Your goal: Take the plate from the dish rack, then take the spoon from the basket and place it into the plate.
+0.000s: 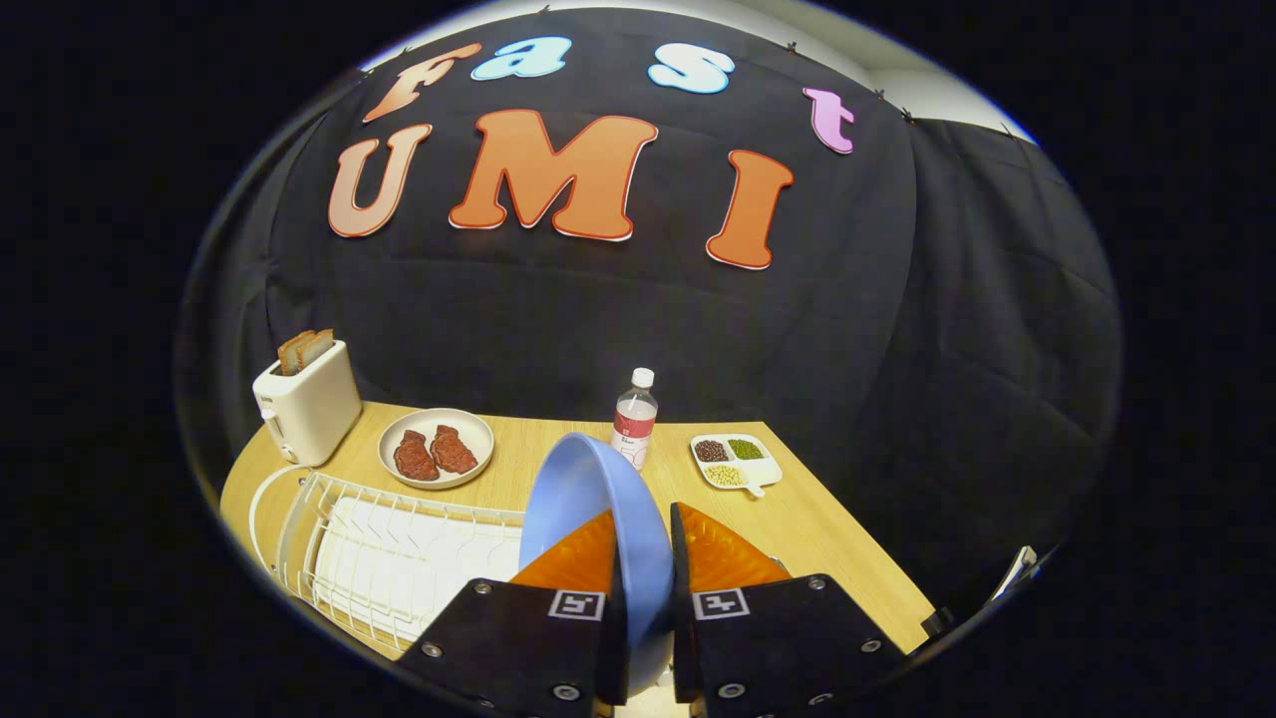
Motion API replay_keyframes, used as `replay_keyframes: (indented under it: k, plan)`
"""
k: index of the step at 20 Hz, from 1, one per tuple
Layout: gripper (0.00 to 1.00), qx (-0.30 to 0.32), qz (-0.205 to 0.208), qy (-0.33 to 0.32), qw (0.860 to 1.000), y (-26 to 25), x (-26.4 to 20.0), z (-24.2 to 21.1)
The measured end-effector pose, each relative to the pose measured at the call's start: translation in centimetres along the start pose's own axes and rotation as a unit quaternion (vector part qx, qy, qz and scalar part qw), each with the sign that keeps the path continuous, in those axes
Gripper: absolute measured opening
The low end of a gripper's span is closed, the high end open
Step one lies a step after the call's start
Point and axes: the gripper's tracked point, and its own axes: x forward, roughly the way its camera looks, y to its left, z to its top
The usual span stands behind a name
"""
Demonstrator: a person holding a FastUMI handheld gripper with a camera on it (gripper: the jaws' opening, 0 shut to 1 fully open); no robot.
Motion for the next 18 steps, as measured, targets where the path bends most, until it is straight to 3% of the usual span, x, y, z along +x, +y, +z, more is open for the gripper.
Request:
replay_keyframes:
  k: [9, 18]
  plan:
    - [0.18, 0.058, 0.041, 0.014, 0.997, -1.3, -8.3, -2.7]
    - [0.18, 0.12, 0.07, 0.061, 0.988, -0.4, -14.3, -9.8]
